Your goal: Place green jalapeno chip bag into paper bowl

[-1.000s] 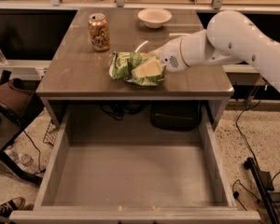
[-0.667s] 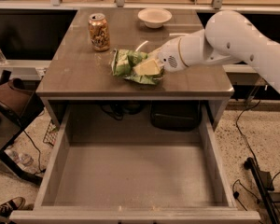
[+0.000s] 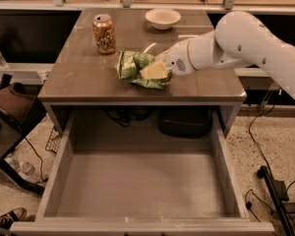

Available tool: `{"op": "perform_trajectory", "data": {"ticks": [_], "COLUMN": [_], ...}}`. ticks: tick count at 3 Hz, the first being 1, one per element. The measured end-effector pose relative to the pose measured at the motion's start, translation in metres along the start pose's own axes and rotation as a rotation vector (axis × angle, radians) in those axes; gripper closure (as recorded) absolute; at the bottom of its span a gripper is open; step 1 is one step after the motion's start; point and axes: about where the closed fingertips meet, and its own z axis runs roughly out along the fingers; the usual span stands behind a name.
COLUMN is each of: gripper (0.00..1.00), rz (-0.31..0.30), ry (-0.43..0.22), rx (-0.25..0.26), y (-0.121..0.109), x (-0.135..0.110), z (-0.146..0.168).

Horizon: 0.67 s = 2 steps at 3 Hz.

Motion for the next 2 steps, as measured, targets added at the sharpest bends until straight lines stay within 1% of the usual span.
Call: {"op": "perform_trajectory", "data": {"ticks": [1,2], "gripper": [1.0,1.0], "rz": [0.046,0.112], "ry": [-0.001,0.021], "rx": [0.077,0.181], "y": [-0.027,-0.075], "x": [-0.02,-0.045], "z": [-0.021,-0.052]}}
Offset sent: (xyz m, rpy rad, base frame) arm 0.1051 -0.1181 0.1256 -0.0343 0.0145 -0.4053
